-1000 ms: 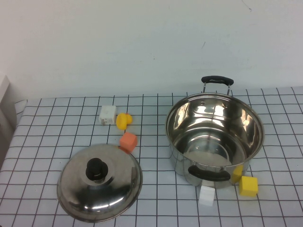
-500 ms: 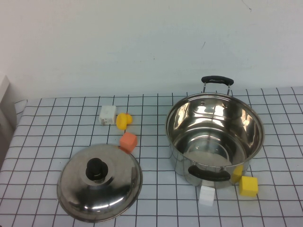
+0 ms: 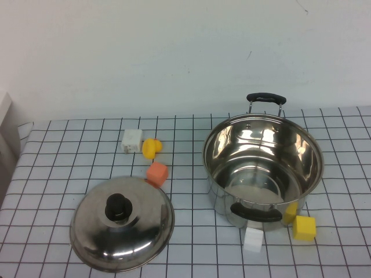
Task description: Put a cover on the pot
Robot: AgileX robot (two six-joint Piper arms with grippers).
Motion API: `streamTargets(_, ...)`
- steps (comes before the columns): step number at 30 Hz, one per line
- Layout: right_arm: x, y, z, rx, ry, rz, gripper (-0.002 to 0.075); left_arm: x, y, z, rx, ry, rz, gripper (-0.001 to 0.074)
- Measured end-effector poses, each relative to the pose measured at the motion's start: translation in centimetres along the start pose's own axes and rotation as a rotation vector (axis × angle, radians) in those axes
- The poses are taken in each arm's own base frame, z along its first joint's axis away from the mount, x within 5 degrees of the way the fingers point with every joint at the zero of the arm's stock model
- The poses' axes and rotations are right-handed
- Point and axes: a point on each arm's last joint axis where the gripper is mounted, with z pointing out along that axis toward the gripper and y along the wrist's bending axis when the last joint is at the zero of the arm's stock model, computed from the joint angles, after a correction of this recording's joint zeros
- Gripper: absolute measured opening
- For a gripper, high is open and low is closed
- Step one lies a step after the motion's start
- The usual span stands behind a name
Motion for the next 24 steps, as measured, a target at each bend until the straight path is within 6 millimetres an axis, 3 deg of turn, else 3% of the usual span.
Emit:
streamTargets(17,0.0,0.0,0.0,0.000,0.000,0.000,0.0009,-0.1,0.1,0.0,-0.009,-0.007,0.027,-0.0001)
streamTargets(21,0.0,0.0,0.0,0.000,0.000,0.000,0.0009,-0.9,0.0,0.0,-0.006,-0.103,0.060,-0.0001)
streamTargets(24,0.0,0.0,0.0,0.000,0.000,0.000,0.0009,-2.6,-0.3,-0.4,0.024,-0.304,0.076,-0.0001)
